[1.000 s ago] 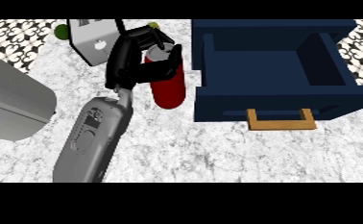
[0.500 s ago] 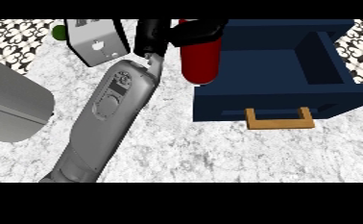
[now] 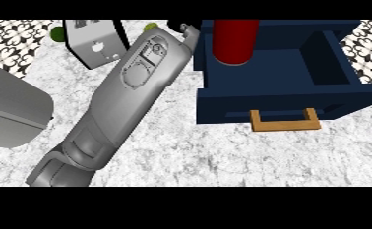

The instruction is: Pick up the can, place it into the drawer and close the drawer

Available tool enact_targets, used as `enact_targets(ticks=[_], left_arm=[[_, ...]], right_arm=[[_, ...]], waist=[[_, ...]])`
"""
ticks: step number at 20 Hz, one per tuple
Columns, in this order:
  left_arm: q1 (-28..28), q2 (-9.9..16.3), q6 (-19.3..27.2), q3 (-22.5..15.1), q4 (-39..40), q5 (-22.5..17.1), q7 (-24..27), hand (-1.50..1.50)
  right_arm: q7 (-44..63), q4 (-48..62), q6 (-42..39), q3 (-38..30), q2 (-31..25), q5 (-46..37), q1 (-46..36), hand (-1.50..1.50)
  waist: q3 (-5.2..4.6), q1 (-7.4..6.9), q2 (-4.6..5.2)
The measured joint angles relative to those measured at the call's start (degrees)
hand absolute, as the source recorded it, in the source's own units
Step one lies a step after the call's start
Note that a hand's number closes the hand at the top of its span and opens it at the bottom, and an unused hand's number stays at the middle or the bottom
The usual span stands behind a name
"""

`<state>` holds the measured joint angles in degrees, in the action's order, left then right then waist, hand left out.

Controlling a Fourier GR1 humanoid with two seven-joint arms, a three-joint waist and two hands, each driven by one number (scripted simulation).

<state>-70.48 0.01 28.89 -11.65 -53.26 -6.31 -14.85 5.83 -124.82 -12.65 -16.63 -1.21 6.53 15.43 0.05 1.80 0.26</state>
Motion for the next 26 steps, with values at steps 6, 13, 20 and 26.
enact_targets(ticks=[6, 13, 20, 26], left_arm=[[-6.4, 0.0, 1.9, -2.3, 8.9, -4.4, 2.2, 1.50], [-11.4, 0.0, 3.7, -6.5, 17.2, -10.1, 5.0, 1.50], [-14.1, 0.0, 4.2, -9.9, 23.4, -15.4, 7.8, 1.50], [-14.3, 0.0, 6.0, -13.4, 26.9, -18.0, 11.1, 1.50]], right_arm=[[-0.5, 1.1, 0.0, 0.4, 0.2, -0.4, -0.6, -1.50], [1.1, 0.6, 0.4, 1.0, -0.2, -1.2, -2.3, -1.50], [1.6, 0.5, 0.8, 1.6, -0.1, -1.4, -3.4, -1.50], [2.4, 1.7, 1.1, 0.9, -1.2, -1.0, -5.9, -1.50]], waist=[[0.02, 0.48, 0.12], [0.05, 1.41, 0.33], [0.08, 2.37, 0.59], [0.09, 3.10, 0.85]])
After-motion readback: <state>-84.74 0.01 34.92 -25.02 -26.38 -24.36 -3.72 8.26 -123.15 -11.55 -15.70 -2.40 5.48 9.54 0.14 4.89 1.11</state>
